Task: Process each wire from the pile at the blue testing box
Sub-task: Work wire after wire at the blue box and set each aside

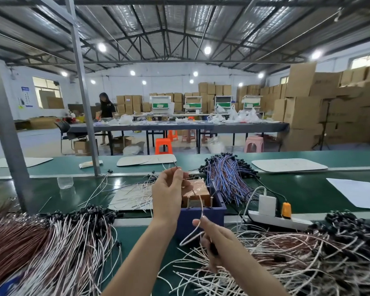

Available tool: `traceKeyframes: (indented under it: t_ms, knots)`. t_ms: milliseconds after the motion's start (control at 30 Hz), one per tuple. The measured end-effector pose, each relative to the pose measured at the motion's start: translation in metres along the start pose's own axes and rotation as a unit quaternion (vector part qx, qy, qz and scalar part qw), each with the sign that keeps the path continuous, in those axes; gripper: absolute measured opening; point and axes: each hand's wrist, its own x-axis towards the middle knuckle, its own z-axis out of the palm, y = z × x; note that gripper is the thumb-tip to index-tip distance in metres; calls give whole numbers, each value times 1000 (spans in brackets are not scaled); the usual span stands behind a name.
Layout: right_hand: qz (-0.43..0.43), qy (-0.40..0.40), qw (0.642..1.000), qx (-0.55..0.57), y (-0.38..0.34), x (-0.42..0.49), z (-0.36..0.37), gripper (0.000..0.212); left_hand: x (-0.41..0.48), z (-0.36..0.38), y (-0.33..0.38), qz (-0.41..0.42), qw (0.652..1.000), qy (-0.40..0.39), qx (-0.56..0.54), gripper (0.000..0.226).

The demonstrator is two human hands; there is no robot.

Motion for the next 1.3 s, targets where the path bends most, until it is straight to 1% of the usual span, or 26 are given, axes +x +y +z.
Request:
traceKeyframes:
  t_ms: [100,167,200,300,400,467,500,533,567,633,667,700,733,767,833,867,900,967,1033,1133,1167,1200,1233,1300]
  knots:
    - [-21,25,998,-53,-2,-1,-8,62,8,-7,-4,2,999,11,38,12]
    - [-38,32,993,-107,-4,-3,-16,62,13,-15,-9,-20,999,21,32,14]
    - [-50,36,986,-158,-4,-4,-21,64,15,-20,-12,-38,999,27,19,14]
    - [-72,49,948,-305,-8,-5,-40,73,24,-39,-20,-85,995,51,-18,11]
    - [-52,72,901,-425,-10,-5,-66,70,32,-60,-33,-113,990,82,-24,14]
    - [-26,96,853,-513,-13,-7,-85,66,34,-75,-44,-144,984,101,-27,16]
    - [-17,109,821,-560,-13,-8,-95,68,34,-83,-51,-156,982,107,-15,15]
    - [-9,125,782,-611,-13,-10,-105,70,33,-91,-56,-166,980,105,8,13]
    - [0,148,734,-663,-12,-12,-115,66,30,-98,-63,-177,979,89,43,12]
    - [31,191,637,-746,-10,-14,-133,48,21,-107,-73,-214,967,18,134,12]
    - [58,203,607,-766,-9,-15,-138,40,15,-108,-76,-242,953,-27,177,15]
    - [83,208,594,-773,-8,-15,-139,36,9,-109,-77,-269,936,-70,214,18]
    - [96,211,592,-772,-5,-13,-135,37,6,-111,-77,-282,919,-107,256,20]
    - [92,213,594,-770,-2,-10,-130,41,5,-112,-76,-274,901,-138,307,21]
    - [37,202,609,-766,2,-2,-103,51,9,-120,-69,-208,866,-162,425,20]
    - [-1,190,625,-757,5,3,-85,52,13,-128,-64,-170,843,-158,486,20]
    - [-35,176,650,-738,9,8,-67,52,19,-137,-59,-135,812,-145,549,22]
    - [-80,152,699,-695,18,16,-36,51,29,-160,-52,-87,736,-106,663,25]
    - [-105,144,721,-669,29,24,-15,51,38,-187,-47,-58,663,-49,745,26]
    - [-124,152,747,-636,39,31,0,49,49,-223,-42,-42,574,14,817,26]
    - [-134,158,751,-627,40,34,3,49,53,-234,-42,-45,554,25,831,27]
    - [-143,165,754,-620,41,36,5,48,56,-244,-43,-52,543,28,837,26]
    - [-152,170,755,-614,41,38,8,47,59,-254,-45,-62,542,27,838,25]
    - [-172,180,755,-607,40,41,13,46,64,-265,-52,-83,552,20,829,29]
